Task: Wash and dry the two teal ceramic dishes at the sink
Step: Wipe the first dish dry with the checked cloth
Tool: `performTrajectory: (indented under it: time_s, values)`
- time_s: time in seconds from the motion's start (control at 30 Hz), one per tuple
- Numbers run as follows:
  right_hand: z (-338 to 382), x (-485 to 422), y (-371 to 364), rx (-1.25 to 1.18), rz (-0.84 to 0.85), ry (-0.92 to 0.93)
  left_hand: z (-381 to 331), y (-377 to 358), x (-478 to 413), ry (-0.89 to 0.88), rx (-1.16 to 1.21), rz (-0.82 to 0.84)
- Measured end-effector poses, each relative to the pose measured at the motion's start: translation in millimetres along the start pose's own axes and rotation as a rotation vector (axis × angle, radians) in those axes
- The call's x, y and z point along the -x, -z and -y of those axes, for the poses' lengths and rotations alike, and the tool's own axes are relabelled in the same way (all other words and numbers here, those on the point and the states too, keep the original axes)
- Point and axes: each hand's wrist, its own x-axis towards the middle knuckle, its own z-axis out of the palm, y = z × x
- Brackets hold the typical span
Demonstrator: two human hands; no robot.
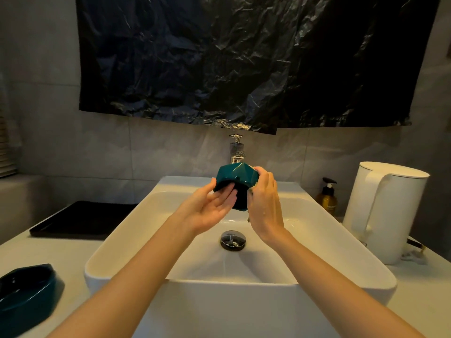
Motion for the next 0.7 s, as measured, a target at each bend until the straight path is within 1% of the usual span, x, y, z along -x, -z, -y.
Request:
performTrajectory:
  time_s: [0.07, 0.13, 0.3, 0.37, 0.43, 0.47, 0.53, 0.57, 0.67, 0.7]
  values:
    - [0.4, 1.0, 1.2, -0.001, -0.006, 0.065, -2.2, -6.9, -1.7, -0.018, 0.100, 0.011]
    - [-1.2, 2.5, 1.8, -0.009, 0.006, 0.136, -5.7, -10.4, -1.6, -0.027, 0.137, -0.004]
    - [-4.3, 3.7, 2.4, -0.056, 0.077, 0.216, -8.6, -6.7, 2.1, -0.062, 0.085, 0.005]
    - [-3.5, 3.5, 1.3, -0.072, 0.140, 0.227, -11.3, -3.4, 2.5, -0.084, 0.056, -0.005]
    - [-3.4, 3.5, -1.8, -0.104, 0.244, 0.235, -14.8, 1.1, 3.7, -0.100, 0.009, -0.025]
    - [-4.2, 3.6, -2.8, -0.131, 0.299, 0.221, -16.7, 3.7, 3.8, -0.110, -0.041, -0.030]
    - [-0.9, 2.4, 0.5, -0.258, 0.397, 0.105, -19.9, 9.1, 3.5, -0.131, -0.148, -0.026]
    - [0.0, 0.3, 2.2, -0.304, 0.398, 0.054, -21.7, 11.2, 2.9, -0.143, -0.196, -0.020]
    - [3.6, -6.8, 4.4, -0.335, 0.251, -0.069, -26.6, 15.8, 0.8, -0.181, -0.359, -0.017]
    - [4.9, -9.4, 3.7, -0.372, 0.236, -0.117, -27.8, 16.9, -0.1, -0.187, -0.421, -0.017]
